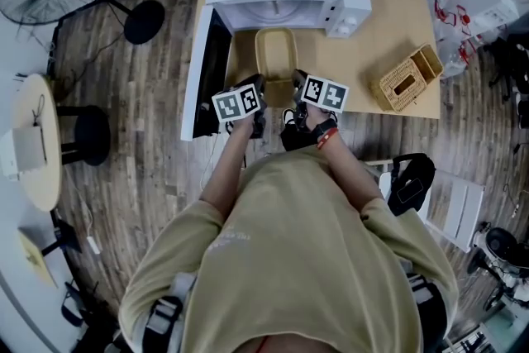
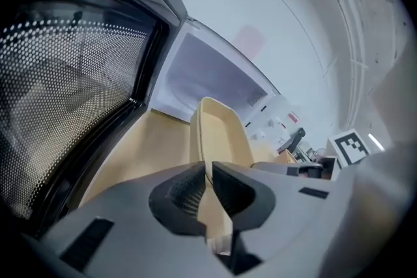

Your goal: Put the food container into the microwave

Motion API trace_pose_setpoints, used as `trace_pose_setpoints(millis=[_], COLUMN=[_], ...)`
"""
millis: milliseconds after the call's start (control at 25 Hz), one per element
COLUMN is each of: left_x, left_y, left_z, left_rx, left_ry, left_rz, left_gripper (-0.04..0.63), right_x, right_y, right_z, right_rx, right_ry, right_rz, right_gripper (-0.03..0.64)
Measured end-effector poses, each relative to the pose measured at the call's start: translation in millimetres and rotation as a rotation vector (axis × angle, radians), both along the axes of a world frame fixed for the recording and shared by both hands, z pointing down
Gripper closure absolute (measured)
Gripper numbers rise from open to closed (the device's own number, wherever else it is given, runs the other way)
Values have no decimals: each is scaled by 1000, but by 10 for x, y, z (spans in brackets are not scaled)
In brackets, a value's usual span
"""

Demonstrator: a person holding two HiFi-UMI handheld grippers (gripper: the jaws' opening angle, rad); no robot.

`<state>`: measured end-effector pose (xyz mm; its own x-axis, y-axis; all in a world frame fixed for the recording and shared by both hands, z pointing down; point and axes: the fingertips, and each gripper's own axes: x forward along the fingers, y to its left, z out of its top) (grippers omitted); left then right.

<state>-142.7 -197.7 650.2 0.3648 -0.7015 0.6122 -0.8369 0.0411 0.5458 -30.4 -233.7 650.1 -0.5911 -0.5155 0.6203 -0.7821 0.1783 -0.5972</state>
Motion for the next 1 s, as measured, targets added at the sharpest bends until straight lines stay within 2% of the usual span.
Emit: trace_pose_setpoints(millis=[1000], left_x=[-171], left_y=[-911], left_z=[-24], left_rx=[21], left_ry=[-6], left_rz=[-22], left_gripper=[549], right_x=[-156], right_y=[-868], right_z=[-14], right_rx=[16], right_ry=[-25], right_rz=[2], right_gripper=[560])
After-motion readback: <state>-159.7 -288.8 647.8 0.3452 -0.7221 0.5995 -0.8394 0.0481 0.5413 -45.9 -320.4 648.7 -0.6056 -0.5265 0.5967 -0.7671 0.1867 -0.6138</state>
